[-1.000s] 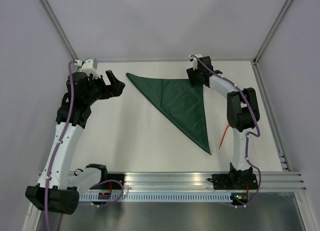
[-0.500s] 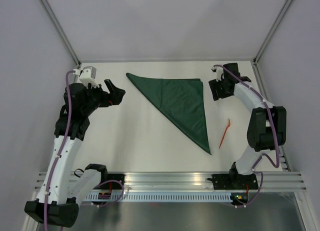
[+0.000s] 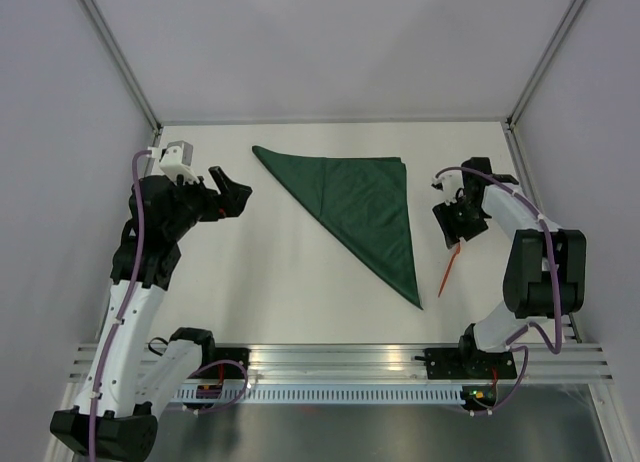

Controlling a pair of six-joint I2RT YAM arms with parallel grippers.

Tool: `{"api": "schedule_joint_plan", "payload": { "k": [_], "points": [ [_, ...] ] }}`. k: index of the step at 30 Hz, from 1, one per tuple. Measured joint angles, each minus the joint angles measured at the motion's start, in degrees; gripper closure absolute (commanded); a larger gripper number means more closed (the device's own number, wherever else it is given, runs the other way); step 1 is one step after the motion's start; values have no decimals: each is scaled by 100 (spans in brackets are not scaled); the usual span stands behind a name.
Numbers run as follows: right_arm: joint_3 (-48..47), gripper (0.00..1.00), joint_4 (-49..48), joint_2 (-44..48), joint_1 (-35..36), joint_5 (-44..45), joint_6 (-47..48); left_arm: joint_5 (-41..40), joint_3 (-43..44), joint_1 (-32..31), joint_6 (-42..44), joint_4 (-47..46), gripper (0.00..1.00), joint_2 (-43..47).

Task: Fold the napkin, place the utensils inside, and roll it up
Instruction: Grab a utensil with the right arm

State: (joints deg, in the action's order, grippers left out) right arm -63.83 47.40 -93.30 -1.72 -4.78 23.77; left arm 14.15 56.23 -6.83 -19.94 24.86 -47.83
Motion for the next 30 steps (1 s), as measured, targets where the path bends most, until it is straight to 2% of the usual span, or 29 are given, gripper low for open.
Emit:
{"api": "schedule_joint_plan", "payload": {
  "k": [7, 10, 12, 19, 28, 30],
  "points": [
    [210, 40, -11, -120, -2, 7, 2, 0, -15, 0, -15, -15, 0, 92],
    [234, 44, -50, -275, -2, 11, -4, 0, -15, 0, -15, -17, 0, 107],
    [245, 52, -90, -363, -11, 15, -17, 0, -15, 0, -15, -17, 0, 107],
    [247, 69, -232, -654, -203, 48, -9, 0, -15, 0, -15, -17, 0, 83],
    [168, 100, -216, -772, -411, -31, 2, 0, -15, 0, -15, -17, 0, -48],
    [-7, 100, -116, -782, -415, -136, 9, 0, -15, 0, -15, -17, 0, -83]
  ]
}}
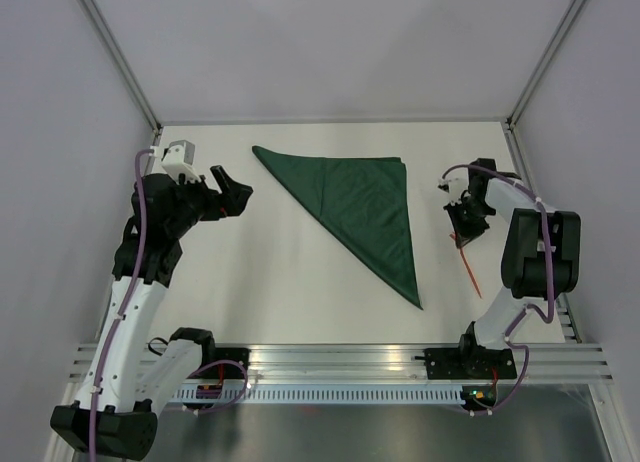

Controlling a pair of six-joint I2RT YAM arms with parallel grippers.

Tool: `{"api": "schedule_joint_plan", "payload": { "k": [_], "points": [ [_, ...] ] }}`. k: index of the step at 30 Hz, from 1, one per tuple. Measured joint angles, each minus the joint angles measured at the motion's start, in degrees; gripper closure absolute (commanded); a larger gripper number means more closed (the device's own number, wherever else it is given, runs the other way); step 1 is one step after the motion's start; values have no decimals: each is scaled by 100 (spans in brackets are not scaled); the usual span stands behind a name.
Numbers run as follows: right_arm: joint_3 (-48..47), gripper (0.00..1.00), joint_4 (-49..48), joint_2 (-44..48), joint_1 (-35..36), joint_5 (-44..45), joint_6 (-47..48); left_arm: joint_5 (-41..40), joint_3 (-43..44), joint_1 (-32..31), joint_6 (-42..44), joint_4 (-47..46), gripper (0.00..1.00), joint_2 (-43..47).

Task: Fold the napkin, place the utensils inside, and roll it up
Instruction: Grab a utensil with the right arm, then place the utensil onto the napkin

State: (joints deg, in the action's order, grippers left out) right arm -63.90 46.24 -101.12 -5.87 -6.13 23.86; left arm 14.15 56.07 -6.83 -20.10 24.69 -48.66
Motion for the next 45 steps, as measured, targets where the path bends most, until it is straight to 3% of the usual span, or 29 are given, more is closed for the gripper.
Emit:
{"api": "schedule_joint_plan", "payload": {
  "k": [11, 21, 28, 45],
  "points": [
    [-2815, 100, 881, -533, 232, -1456, -192, 140, 0, 0, -68, -107, 1, -164],
    [-4986, 100, 1320, -2361, 2291, -2887, -765, 168, 11, 0, -238, -122, 1, -203],
    [-6432, 100, 1613, -3593, 2887, -3506, -1056, 223, 129, 0, -348, -129, 1, -249],
    [-6653, 100, 752, -4089, 3353, -3886, -1486, 243, 140, 0, -409, -125, 1, -337]
  ]
}}
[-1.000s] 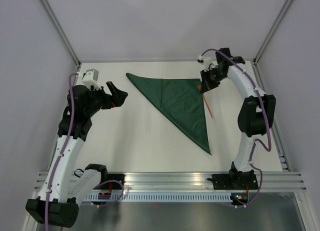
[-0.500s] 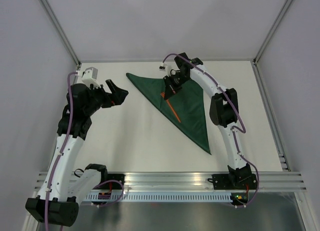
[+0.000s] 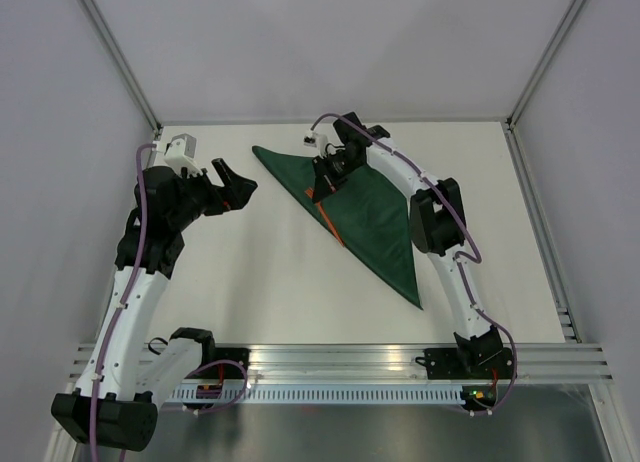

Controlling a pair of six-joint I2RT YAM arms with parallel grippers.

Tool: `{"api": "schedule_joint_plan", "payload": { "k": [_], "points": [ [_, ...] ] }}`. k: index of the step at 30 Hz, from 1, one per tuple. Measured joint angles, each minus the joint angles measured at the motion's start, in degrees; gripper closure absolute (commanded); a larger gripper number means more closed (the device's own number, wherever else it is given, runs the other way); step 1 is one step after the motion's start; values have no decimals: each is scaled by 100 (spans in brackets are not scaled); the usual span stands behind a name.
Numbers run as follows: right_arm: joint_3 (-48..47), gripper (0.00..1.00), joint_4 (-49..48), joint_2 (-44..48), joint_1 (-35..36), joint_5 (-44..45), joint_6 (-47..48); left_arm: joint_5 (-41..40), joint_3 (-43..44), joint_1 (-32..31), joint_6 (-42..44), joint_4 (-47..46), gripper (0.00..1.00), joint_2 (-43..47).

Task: Fold the napkin, place the utensils inside, and roll it up
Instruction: Place the utensil onto the napkin

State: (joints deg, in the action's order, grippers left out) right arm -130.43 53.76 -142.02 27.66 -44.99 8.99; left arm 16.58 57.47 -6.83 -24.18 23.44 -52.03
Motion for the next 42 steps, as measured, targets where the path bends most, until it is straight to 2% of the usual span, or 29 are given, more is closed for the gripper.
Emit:
{"api": "schedule_joint_plan", "payload": {
  "k": [22, 42],
  "points": [
    [-162, 100, 15, -225, -96, 107, 35, 0, 0, 0, 0, 2, 1, -59],
    [-179, 100, -61, 210, -164, 98, 39, -2, 0, 0, 2, 2, 1, -63]
  ]
}}
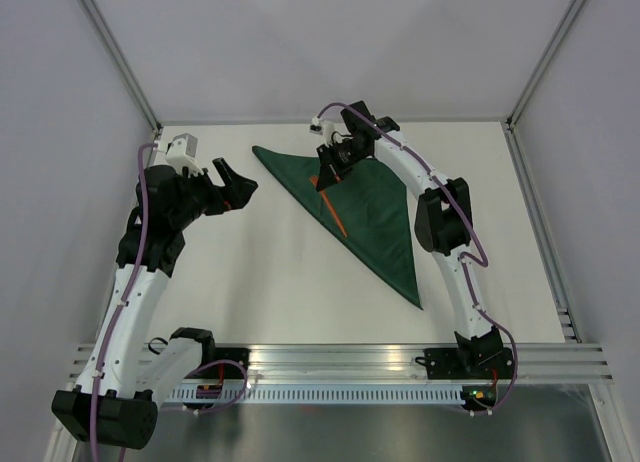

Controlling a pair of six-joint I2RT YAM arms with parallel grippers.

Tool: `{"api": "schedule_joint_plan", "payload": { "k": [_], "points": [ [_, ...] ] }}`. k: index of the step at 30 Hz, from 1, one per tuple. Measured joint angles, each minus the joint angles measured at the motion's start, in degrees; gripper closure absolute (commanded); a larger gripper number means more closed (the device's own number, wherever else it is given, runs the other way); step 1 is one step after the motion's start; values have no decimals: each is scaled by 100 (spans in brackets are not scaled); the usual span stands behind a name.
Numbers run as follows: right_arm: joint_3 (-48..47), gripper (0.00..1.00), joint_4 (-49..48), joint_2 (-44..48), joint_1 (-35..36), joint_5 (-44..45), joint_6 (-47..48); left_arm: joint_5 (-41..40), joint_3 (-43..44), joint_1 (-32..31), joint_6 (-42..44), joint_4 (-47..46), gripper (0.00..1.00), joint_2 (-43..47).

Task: Fold the napkin, place the utensils inside, and roll it up
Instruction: Place the utensil onto the napkin

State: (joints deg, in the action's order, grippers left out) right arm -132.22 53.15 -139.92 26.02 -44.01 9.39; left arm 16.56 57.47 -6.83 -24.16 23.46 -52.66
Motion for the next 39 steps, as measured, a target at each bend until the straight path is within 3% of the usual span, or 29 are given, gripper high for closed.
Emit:
{"api": "schedule_joint_plan", "payload": {
  "k": [18, 21, 29, 39],
  "points": [
    [52, 97, -146, -179, 68, 428, 417, 0, -9, 0, -2, 0, 1, -7],
    [81, 89, -210, -271, 116, 514, 435, 0, -24, 0, -2, 0, 1, -9],
    [133, 48, -328, -343, 157, 702, 501, -2, -57, 0, 0, 0, 1, -11],
    [717, 52, -791, -229, 166, 1180, 520, -2, -66, 0, -2, 2, 1, -11]
  ]
}}
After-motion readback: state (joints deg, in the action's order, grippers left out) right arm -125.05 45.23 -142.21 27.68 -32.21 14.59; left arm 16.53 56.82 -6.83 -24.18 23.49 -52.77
